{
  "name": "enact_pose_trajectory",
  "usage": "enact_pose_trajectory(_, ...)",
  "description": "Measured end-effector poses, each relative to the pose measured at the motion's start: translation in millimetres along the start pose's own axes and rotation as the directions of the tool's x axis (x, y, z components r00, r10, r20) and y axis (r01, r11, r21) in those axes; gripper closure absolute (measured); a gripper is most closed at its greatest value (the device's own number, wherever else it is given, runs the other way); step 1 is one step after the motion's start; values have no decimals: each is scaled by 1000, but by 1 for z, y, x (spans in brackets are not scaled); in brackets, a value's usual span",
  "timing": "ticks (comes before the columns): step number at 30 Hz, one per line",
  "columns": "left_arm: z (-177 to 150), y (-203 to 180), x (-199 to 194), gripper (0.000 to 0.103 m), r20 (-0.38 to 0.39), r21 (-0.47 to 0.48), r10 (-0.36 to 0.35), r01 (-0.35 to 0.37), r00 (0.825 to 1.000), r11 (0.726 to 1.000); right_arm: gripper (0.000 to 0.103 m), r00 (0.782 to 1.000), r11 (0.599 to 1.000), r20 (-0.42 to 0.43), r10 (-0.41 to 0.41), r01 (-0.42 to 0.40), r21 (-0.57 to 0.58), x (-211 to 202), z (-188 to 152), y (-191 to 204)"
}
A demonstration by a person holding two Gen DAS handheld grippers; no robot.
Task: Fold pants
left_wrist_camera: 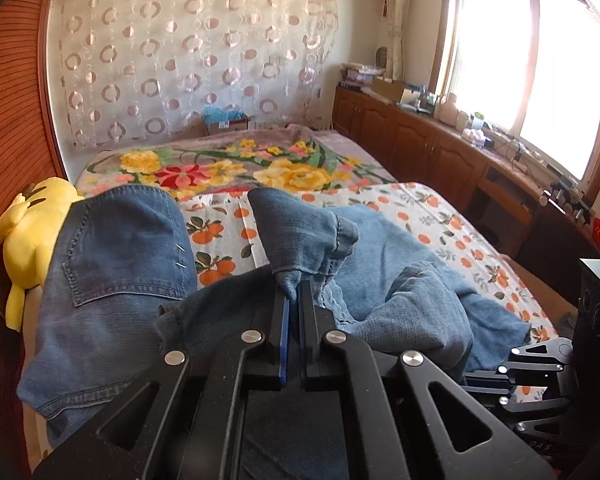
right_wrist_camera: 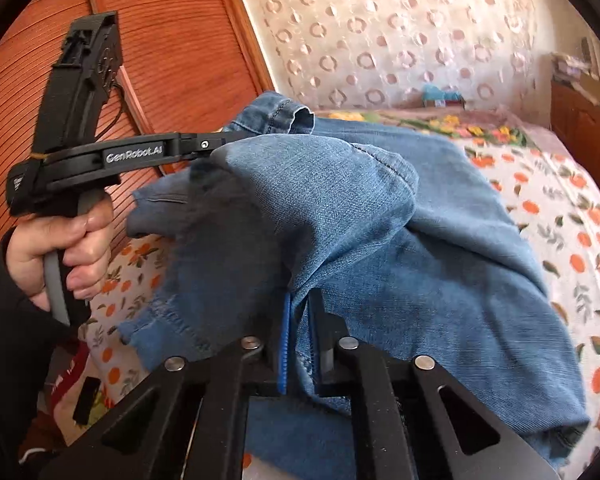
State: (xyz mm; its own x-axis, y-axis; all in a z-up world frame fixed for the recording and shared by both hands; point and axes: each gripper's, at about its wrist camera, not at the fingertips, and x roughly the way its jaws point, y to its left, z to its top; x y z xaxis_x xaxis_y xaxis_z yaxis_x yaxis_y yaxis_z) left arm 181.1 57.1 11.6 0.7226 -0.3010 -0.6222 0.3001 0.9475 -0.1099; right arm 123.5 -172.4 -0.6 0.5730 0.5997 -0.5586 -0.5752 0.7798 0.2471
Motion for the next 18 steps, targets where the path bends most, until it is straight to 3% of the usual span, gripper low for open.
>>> enact_pose_trajectory(4, -8, 9, -18, 99, 29, -15, 14, -14, 999, 1000, 97, 999, 999, 23, 27, -27, -30, -25, -10, 10)
enact_pose_trajectory(7, -17, 16, -14, 99, 8, -23, 24, -24, 1000, 999, 97, 999, 998, 22, 45, -43, -54, -35, -21, 19)
enact_pose_trajectory(14, -39, 31, -2, 95, -49, -53, 25, -27, 998, 998, 97, 998, 996, -46, 32, -36, -78, -25, -37, 26)
enact_pose_trajectory(18, -45, 32, -10, 91, -46, -52, 76, -78, 996, 996, 95, 998, 999, -52, 19, -22, -46, -28, -31, 19)
